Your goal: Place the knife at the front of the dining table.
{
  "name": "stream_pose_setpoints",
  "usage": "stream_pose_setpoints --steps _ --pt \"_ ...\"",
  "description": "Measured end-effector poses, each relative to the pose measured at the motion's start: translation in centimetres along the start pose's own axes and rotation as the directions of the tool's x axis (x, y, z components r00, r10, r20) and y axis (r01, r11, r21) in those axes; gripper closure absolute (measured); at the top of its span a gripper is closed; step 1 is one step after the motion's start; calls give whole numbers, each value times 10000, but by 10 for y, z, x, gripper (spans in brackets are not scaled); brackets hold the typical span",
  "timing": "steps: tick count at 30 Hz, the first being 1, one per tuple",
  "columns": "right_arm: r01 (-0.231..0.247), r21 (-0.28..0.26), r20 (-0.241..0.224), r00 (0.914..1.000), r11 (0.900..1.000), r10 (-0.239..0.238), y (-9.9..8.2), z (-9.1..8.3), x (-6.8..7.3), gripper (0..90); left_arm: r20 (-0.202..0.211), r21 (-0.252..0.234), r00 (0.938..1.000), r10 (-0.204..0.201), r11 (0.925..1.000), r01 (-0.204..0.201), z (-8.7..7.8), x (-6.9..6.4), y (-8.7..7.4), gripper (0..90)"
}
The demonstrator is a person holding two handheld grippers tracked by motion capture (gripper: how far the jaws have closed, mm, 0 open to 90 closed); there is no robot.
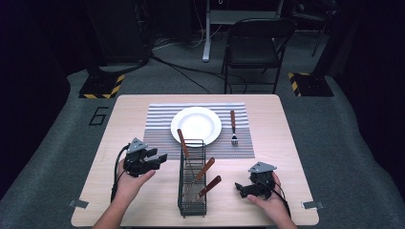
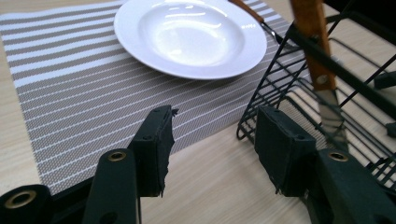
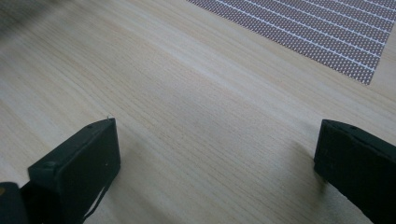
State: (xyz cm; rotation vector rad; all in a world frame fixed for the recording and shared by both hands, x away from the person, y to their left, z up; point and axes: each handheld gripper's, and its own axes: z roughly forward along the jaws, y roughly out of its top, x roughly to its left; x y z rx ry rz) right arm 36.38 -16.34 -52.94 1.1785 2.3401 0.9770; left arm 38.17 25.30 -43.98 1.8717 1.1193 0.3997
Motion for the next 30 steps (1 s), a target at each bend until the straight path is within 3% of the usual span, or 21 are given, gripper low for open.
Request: stream_pose_setpoints --steps 30 --pt "-3 1 -1 10000 10000 3 0 0 0 0 771 -285 9966 283 9993 -262 4 -21 40 396"
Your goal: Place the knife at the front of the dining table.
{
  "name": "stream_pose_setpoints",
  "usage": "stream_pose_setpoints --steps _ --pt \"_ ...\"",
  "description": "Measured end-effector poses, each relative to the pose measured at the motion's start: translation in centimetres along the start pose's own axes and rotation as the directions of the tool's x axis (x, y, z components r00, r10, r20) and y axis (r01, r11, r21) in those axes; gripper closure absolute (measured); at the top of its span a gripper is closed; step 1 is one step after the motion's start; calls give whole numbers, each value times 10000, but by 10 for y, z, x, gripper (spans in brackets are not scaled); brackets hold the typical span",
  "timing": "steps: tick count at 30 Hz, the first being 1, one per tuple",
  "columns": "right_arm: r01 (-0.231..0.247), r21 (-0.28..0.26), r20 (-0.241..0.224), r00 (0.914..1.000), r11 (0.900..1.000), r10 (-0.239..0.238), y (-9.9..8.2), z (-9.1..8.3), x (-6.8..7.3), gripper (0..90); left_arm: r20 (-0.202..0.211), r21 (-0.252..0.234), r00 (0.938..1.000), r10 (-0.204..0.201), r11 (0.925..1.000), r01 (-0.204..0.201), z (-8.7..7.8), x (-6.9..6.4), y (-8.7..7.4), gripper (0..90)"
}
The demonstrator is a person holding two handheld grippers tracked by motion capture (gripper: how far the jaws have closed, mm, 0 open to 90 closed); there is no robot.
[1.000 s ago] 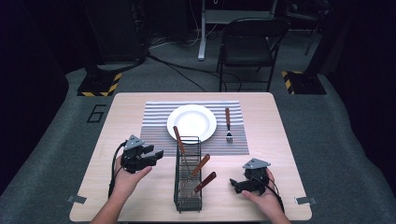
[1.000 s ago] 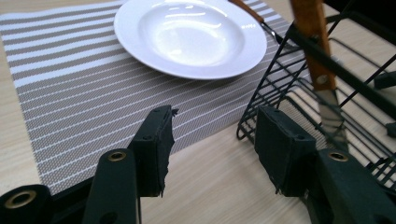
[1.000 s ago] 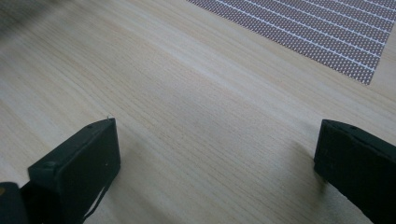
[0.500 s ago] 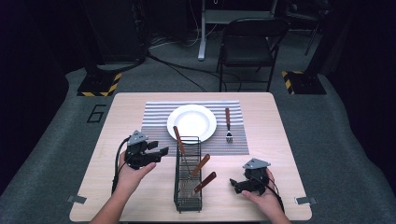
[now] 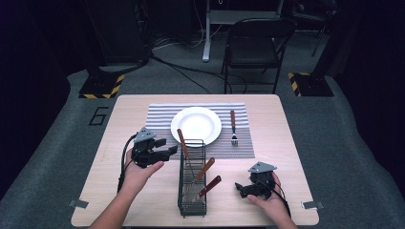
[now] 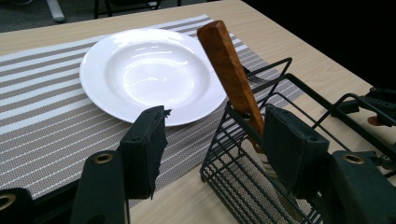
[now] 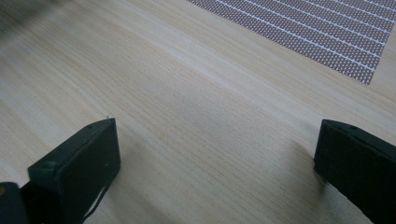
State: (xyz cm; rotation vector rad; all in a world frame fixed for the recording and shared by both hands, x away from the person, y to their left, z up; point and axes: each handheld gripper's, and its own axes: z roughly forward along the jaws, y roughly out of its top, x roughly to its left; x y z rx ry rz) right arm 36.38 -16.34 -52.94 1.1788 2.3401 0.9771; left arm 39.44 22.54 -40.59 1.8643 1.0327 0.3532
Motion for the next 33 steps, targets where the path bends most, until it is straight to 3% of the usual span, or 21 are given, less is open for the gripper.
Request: stream_pose_setpoints --steps 16,25,33 --pt "0 7 0 10000 10000 0 0 0 0 0 292 179 9994 192 9996 -197 20 -9 9 380" --pt "-26 -1 -16 10000 10000 26 0 0 0 0 364 288 9993 59 9996 -69 33 -8 8 379" --pt "-28 2 -16 10000 10000 28 0 0 0 0 457 323 9989 137 9994 -152 42 -11 6 465"
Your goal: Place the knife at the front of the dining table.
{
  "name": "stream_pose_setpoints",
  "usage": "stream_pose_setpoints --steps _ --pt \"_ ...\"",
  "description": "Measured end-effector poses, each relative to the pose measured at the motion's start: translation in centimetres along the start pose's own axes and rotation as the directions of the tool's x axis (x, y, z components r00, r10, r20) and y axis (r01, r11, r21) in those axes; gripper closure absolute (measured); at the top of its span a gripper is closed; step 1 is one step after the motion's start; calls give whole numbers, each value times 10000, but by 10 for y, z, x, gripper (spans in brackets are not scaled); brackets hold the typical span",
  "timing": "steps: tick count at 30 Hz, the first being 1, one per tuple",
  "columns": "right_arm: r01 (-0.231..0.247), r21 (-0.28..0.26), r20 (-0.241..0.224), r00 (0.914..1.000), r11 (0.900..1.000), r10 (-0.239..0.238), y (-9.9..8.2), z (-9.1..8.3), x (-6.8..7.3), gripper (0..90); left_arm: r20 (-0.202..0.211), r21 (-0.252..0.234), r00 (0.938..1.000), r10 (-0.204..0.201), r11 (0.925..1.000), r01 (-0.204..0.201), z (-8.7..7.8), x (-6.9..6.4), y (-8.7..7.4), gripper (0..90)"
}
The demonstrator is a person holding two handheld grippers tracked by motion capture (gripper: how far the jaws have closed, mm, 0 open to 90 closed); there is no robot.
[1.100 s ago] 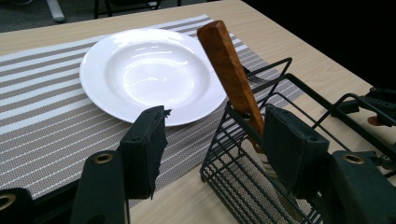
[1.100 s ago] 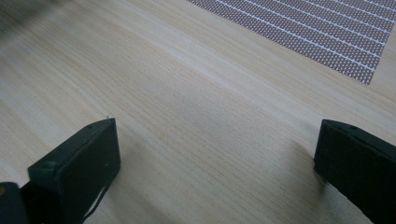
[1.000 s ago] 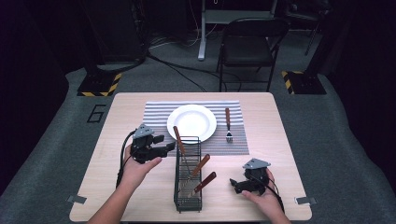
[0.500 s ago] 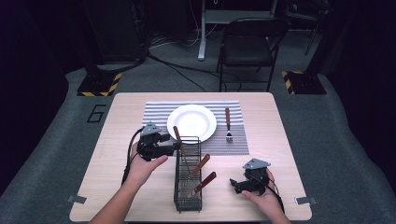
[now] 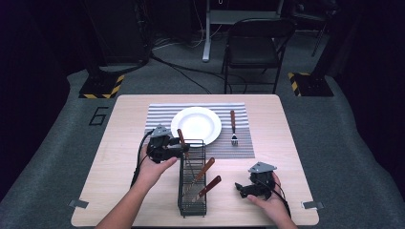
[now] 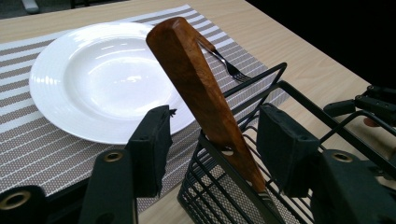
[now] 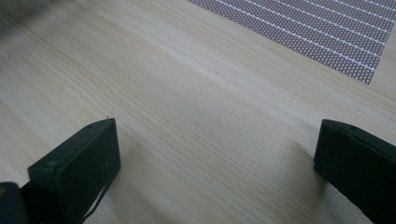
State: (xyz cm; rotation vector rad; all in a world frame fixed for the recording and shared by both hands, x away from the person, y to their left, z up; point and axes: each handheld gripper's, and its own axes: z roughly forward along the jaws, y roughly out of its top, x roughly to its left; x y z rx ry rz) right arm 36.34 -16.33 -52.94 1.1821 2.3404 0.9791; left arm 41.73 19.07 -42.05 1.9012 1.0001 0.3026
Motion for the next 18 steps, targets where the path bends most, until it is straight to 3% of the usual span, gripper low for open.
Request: stream_pose_setpoints --steps 12,18 --pt "-2 -3 -3 10000 10000 2 0 0 0 0 45 24 9999 151 9999 -151 6 -2 -1 606" --pt "-3 -2 -2 10000 10000 3 0 0 0 0 56 -21 10000 26 10000 -26 5 -3 -1 621"
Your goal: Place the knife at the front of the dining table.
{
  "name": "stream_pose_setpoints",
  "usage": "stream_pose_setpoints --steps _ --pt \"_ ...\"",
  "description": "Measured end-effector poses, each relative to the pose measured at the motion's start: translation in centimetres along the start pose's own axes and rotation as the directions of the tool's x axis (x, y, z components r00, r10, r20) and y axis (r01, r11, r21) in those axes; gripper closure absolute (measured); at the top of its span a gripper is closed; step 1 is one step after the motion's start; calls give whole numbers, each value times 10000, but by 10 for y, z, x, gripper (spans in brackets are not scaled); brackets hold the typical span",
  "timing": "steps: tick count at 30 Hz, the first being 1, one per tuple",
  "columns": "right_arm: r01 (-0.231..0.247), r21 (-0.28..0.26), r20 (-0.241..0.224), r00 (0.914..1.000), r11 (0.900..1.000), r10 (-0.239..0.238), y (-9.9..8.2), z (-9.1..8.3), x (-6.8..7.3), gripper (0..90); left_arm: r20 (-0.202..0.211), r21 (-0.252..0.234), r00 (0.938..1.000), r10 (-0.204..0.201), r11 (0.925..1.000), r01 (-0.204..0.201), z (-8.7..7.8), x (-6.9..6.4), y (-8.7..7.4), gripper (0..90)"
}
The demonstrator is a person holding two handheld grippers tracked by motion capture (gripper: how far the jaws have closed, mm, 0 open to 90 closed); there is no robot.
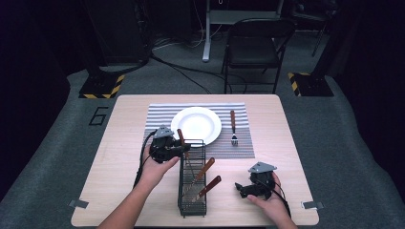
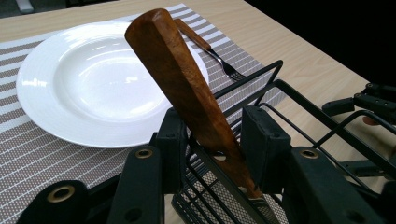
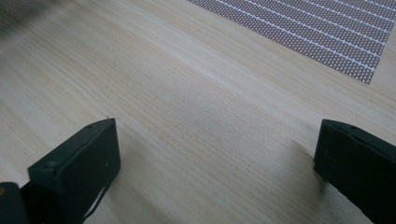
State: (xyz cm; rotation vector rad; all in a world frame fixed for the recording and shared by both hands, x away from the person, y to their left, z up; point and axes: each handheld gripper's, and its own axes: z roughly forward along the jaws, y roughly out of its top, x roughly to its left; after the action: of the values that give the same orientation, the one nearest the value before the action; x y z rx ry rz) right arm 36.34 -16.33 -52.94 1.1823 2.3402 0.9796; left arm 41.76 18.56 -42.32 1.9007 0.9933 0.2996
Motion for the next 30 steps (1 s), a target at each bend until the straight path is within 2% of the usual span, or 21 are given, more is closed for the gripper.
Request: stream_pose_setpoints --steps 8,18,30 --pt "-5 1 -3 10000 10000 5 0 0 0 0 -23 -138 10000 -46 9999 46 -4 -1 -1 626" --pt "-13 -1 -2 10000 10000 13 0 0 0 0 -147 -91 9998 -93 9999 92 -8 -2 -2 625" --pt "2 -3 -3 10000 10000 -2 0 0 0 0 -54 -564 9998 -203 9982 200 -18 -1 0 646"
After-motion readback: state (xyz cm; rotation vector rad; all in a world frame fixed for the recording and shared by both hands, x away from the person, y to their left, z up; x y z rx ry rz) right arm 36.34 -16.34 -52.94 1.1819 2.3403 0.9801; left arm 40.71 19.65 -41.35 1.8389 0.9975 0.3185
